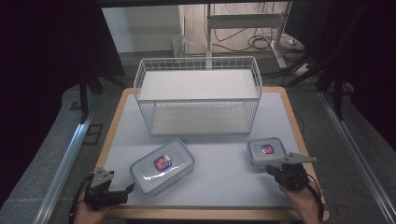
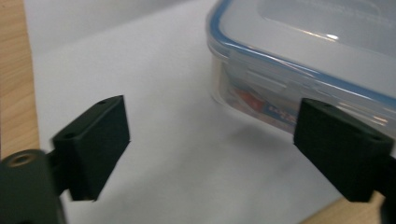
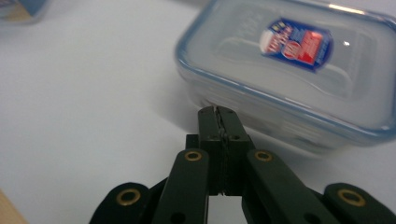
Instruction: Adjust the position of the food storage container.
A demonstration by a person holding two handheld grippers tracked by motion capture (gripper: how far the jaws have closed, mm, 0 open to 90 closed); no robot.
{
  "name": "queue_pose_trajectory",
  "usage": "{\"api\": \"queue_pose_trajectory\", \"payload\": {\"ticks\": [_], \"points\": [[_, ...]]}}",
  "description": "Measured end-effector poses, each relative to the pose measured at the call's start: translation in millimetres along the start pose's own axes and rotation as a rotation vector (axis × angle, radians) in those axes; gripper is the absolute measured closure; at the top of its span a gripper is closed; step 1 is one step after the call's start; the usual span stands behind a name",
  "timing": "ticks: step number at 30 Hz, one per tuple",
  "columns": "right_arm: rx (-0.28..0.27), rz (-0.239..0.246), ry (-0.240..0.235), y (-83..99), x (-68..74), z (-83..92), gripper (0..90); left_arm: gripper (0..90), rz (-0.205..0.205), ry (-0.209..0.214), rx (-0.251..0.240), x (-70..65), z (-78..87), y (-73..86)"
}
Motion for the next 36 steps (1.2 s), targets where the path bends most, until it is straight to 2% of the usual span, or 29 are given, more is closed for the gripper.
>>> {"api": "queue_pose_trajectory", "payload": {"ticks": [3, 7, 10, 11, 16, 21, 31, 36], "points": [[-0.018, 0.015, -0.021, -2.9, 6.3, 1.0, 88.9, 27.3, -0.013, 0.022, 0.013, -4.1, 1.4, -0.4], [-0.029, 0.031, -0.042, -6.8, 17.0, -1.7, 88.2, 55.8, -0.007, 0.063, 0.025, -11.0, 0.3, -0.4], [-0.030, 0.047, -0.053, -9.3, 23.7, -4.7, 87.7, 66.3, 0.009, 0.080, 0.049, -15.3, -5.2, 0.0], [-0.029, 0.049, -0.058, -10.2, 25.6, -5.6, 87.6, 70.2, 0.007, 0.067, 0.056, -15.5, -6.3, 0.0], [-0.045, 0.055, -0.075, -15.3, 31.4, -10.8, 87.7, 83.8, 0.066, 0.076, 0.053, -13.7, -9.2, -2.8], [-0.070, 0.038, -0.096, -22.0, 32.8, -14.5, 88.7, 88.5, 0.105, 0.086, 0.043, -12.8, -16.5, -7.5], [-0.071, 0.060, -0.127, -30.4, 42.9, -25.4, 88.7, 89.3, 0.075, 0.063, 0.045, -11.7, -44.5, -25.7], [-0.063, 0.063, -0.141, -35.2, 49.2, -35.7, 89.6, 89.4, 0.094, 0.075, 0.047, -11.0, -58.0, -33.6]]}}
Point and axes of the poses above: each handheld gripper's, and its own axes: z roughly backward along the jaws, y roughly out of its underside, x roughly to its left, the point moved 4 cm from there along -z, roughly forward along the jaws, and after that the axes turned 4 degrees about -x, right-handed, at the moved point
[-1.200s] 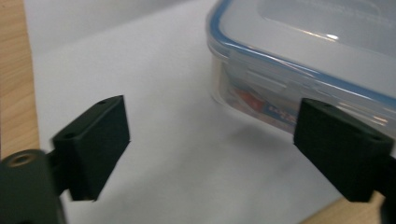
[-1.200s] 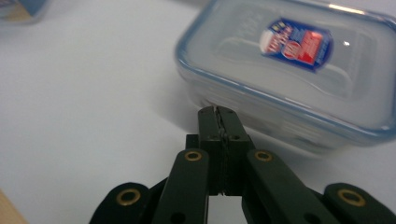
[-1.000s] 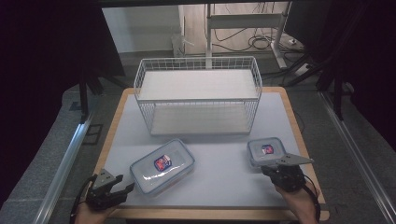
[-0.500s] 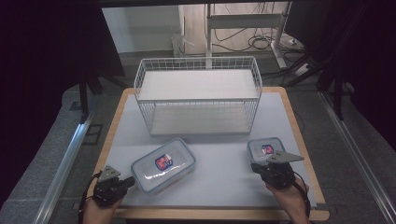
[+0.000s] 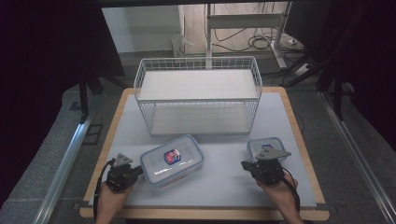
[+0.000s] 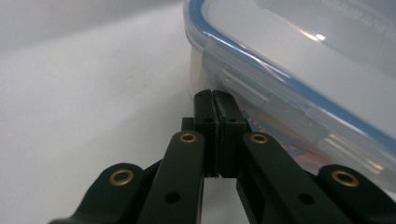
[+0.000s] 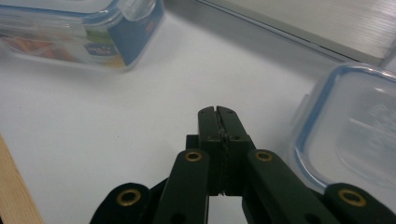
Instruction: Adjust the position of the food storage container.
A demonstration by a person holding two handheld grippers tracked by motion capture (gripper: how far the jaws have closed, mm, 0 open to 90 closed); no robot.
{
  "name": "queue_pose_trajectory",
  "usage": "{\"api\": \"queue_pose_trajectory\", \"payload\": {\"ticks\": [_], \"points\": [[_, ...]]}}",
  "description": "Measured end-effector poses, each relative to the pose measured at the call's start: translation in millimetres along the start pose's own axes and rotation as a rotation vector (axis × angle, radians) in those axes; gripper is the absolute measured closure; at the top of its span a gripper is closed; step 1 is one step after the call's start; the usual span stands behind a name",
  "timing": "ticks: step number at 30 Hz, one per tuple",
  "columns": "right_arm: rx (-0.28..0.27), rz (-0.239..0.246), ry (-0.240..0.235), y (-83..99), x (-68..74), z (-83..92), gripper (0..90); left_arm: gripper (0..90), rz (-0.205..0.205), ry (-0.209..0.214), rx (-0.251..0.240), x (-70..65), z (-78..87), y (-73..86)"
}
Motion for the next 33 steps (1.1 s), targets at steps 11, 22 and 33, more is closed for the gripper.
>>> {"api": "queue_pose_trajectory", "payload": {"ticks": [11, 22, 33], "points": [[-0.003, 0.019, -0.017, -12.6, 7.1, -23.6, 89.6, 89.6, -0.024, 0.016, 0.000, -2.6, -27.5, -24.3], [0.006, 0.006, 0.011, -24.0, 8.0, -49.5, 89.7, 89.8, -0.047, 0.071, 0.013, -17.9, -55.8, -45.6], [0.038, 0.024, 0.012, -35.1, 9.9, -81.0, 89.8, 89.6, -0.029, 0.093, 0.048, -26.5, -49.2, -35.0]]}}
Point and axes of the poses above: each handheld gripper's, and its own axes: z roughly backward along the jaws, y roughly out of its underside, x roughly to its left, the point moved 4 cm from there along -z, roughly forward along the jaws, and after that the axes turned 4 degrees about -x, right-handed, at the moved point
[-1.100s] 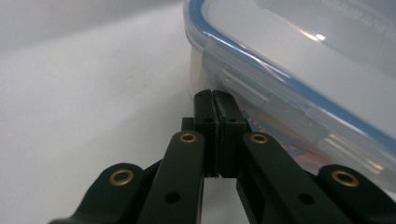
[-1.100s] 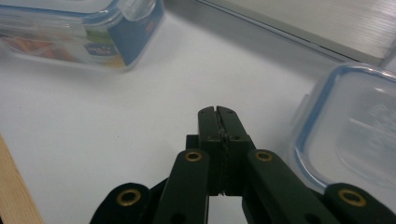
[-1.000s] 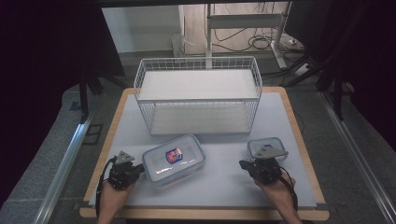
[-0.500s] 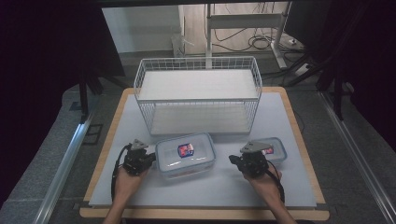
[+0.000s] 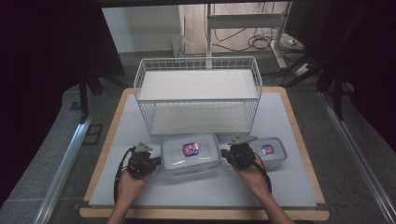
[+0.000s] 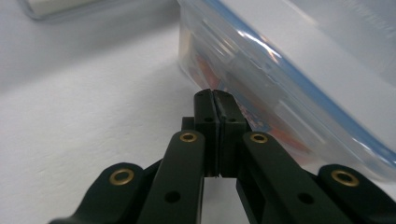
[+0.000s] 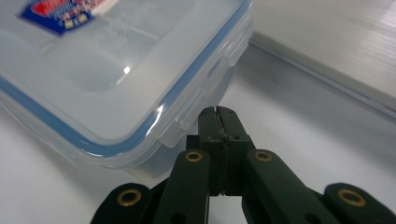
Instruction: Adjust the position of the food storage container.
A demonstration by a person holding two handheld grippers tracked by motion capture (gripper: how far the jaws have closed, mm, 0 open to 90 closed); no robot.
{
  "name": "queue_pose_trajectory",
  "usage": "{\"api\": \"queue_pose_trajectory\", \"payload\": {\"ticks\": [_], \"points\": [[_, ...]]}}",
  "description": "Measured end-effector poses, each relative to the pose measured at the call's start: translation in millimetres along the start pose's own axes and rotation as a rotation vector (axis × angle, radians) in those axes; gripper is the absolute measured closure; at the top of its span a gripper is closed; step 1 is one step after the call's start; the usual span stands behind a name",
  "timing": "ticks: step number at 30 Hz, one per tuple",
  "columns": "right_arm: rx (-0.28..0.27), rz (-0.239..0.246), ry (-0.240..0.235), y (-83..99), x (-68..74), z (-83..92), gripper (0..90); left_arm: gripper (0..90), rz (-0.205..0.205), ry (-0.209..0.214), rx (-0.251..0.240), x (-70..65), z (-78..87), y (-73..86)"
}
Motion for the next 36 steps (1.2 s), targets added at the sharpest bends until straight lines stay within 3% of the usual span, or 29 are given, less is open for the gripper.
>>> {"api": "queue_pose_trajectory", "payload": {"ticks": [3, 6, 9, 16, 24, 27, 36], "points": [[0.011, 0.001, -0.004, 2.3, 1.0, 1.5, 89.9, 89.9, -0.038, -0.035, 0.017, -4.7, -5.8, -1.8], [0.024, -0.005, 0.003, 5.8, -1.3, 9.2, 89.9, 89.9, -0.037, 0.001, 0.012, -10.2, -7.6, -3.7], [0.031, -0.026, -0.008, 11.2, -0.7, 17.3, 89.9, 89.9, -0.055, 0.004, 0.012, -15.6, -8.7, -4.8], [0.049, 0.003, 0.005, 21.8, 6.0, 35.3, 89.9, 90.0, -0.074, 0.035, 0.001, -26.5, -6.8, -4.6], [0.054, 0.002, 0.006, 28.8, 7.9, 45.5, 89.9, 90.0, -0.047, 0.085, -0.017, -36.9, 3.7, 1.9], [0.055, 0.007, 0.005, 31.6, 10.3, 49.0, 89.9, 90.0, -0.056, 0.105, -0.014, -39.5, 5.5, 3.9], [0.057, 0.008, 0.013, 33.0, 6.6, 51.0, 89.8, 89.9, -0.084, 0.107, -0.010, -43.4, 5.5, 3.7]]}}
Point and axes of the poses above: each handheld gripper's, and its own axes: z roughly backward along the jaws, y roughly out of its underside, x roughly to its left, the point moved 4 cm from there along -z, roughly forward along the jaws, and after that the axes turned 4 degrees about -x, right-handed, at the moved point
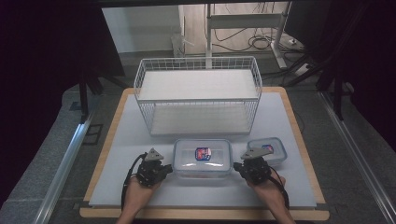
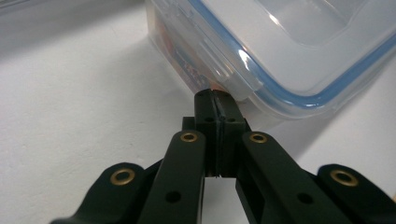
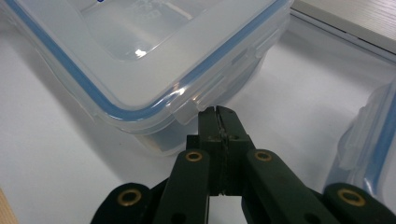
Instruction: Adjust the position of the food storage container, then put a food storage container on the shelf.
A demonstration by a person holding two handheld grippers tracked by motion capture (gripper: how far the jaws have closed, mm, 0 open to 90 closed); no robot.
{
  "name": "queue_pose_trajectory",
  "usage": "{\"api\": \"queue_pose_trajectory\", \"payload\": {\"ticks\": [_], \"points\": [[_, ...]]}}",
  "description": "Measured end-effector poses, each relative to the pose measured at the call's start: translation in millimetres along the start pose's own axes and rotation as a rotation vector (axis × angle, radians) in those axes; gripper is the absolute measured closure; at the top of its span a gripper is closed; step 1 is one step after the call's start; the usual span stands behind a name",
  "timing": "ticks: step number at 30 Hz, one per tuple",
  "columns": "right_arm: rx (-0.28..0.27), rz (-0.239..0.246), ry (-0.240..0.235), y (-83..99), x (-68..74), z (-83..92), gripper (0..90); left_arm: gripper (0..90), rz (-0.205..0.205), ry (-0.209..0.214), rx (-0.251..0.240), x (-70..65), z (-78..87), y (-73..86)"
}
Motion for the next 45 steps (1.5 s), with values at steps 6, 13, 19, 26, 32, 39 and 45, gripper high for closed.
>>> {"api": "queue_pose_trajectory", "payload": {"ticks": [6, 13, 19, 26, 32, 39, 45], "points": [[-0.021, 0.009, 0.003, -1.1, -1.9, 10.1, 85.1, 64.3, -0.041, -0.083, -0.022, 1.2, 15.6, 1.6], [-0.060, 0.023, 0.007, 5.4, -5.7, 28.3, 62.6, 31.8, -0.127, -0.090, -0.050, -1.2, 29.3, 10.3], [-0.085, 0.033, -0.007, 14.3, -4.4, 34.5, 41.4, 10.6, -0.085, -0.041, -0.070, -1.2, 35.9, 18.7], [-0.094, 0.040, -0.041, 19.6, -4.6, 29.7, 24.5, 4.4, -0.079, -0.034, -0.094, 3.5, 41.7, 28.2], [-0.082, 0.037, -0.040, 20.1, -5.8, 28.1, 19.7, 3.3, -0.133, -0.072, -0.107, 3.3, 37.4, 28.3], [-0.070, 0.009, -0.056, 17.7, -6.9, 28.6, 18.7, 3.6, -0.125, -0.077, -0.112, 7.0, 33.9, 28.1], [-0.078, -0.018, -0.077, 11.2, -8.2, 29.2, 14.4, 5.7, -0.097, -0.066, -0.036, 6.6, 33.5, 22.2]]}}
Point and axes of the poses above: each handheld gripper's, and its own axes: z roughly backward along the jaws, y roughly out of its underside, x roughly to its left, the point moved 4 cm from there along -z, roughly forward along the jaws, and after that the axes turned 4 degrees about -x, right-handed, at the moved point
